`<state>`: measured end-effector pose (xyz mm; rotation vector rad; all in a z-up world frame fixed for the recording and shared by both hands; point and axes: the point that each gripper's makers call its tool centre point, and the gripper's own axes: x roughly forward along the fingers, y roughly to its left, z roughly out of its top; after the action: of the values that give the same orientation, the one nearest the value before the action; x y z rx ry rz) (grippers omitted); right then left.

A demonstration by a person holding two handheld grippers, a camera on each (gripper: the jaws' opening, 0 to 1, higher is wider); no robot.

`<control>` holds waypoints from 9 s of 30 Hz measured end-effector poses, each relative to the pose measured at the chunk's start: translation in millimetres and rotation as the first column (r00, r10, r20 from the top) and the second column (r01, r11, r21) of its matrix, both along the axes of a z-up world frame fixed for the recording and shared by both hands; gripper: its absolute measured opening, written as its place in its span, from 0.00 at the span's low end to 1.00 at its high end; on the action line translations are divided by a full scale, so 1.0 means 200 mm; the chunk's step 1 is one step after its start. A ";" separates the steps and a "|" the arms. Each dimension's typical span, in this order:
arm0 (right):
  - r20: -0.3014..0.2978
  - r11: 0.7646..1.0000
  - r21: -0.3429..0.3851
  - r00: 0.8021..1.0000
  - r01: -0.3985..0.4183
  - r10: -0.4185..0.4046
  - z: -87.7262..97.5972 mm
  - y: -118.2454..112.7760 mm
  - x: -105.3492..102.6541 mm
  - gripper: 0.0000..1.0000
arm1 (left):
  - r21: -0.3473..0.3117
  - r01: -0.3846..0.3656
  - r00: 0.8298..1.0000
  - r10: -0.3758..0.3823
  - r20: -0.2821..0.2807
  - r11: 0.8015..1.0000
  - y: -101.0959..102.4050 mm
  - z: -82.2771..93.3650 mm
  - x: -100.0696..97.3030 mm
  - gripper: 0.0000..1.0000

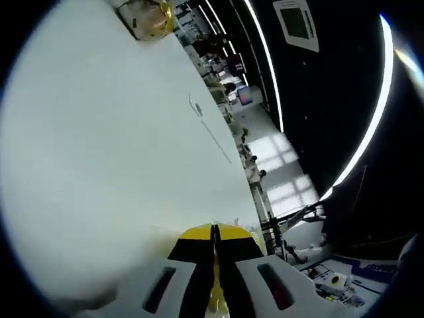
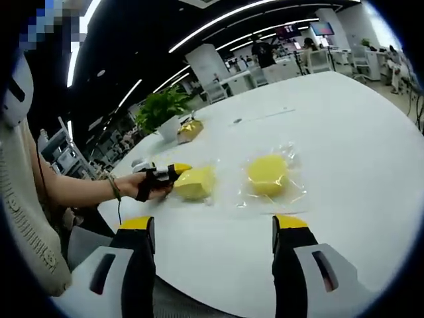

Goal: Compare the silicone blocks by pressing each to a similar depth, holding the contact briefly, and releasing to observe deformation and rebound differences across the visible hardness samples.

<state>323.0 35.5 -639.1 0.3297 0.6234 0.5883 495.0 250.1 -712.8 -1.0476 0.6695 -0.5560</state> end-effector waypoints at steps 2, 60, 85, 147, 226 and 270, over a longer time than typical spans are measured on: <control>0.000 1.000 -0.002 1.000 -0.005 0.005 0.00 0.00 0.00 0.66 | 0.024 0.022 0.999 -0.023 0.023 0.999 -0.01 0.01 0.00 0.00; 0.278 0.991 -0.030 0.951 -0.133 0.136 0.44 0.08 -0.11 0.70 | 0.535 0.316 0.648 -0.590 0.481 0.783 -0.42 1.11 -0.57 0.00; 0.241 0.788 -0.316 0.758 -0.529 0.606 0.57 0.45 -0.01 0.78 | 0.609 0.393 0.487 -0.718 0.497 0.689 -0.51 1.29 -0.82 0.00; 0.175 0.514 -0.495 0.499 -0.701 0.849 0.43 0.78 -0.06 0.07 | 0.693 0.445 0.331 -0.823 0.461 0.567 -0.50 1.25 -0.98 0.00; 0.306 0.634 -0.481 0.562 -0.605 0.768 0.48 0.73 -0.01 0.45 | 0.560 0.466 0.512 -0.724 0.462 0.686 -0.44 1.21 -0.92 0.00; 0.382 0.979 -0.159 0.923 0.126 -0.057 0.28 -0.09 -0.41 0.92 | 0.413 0.390 0.804 -0.523 0.283 0.823 -0.49 0.60 -0.47 0.00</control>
<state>240.6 16.6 -583.6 0.0686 0.2851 0.4830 400.3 153.1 -592.6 -0.4172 0.6398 -1.0104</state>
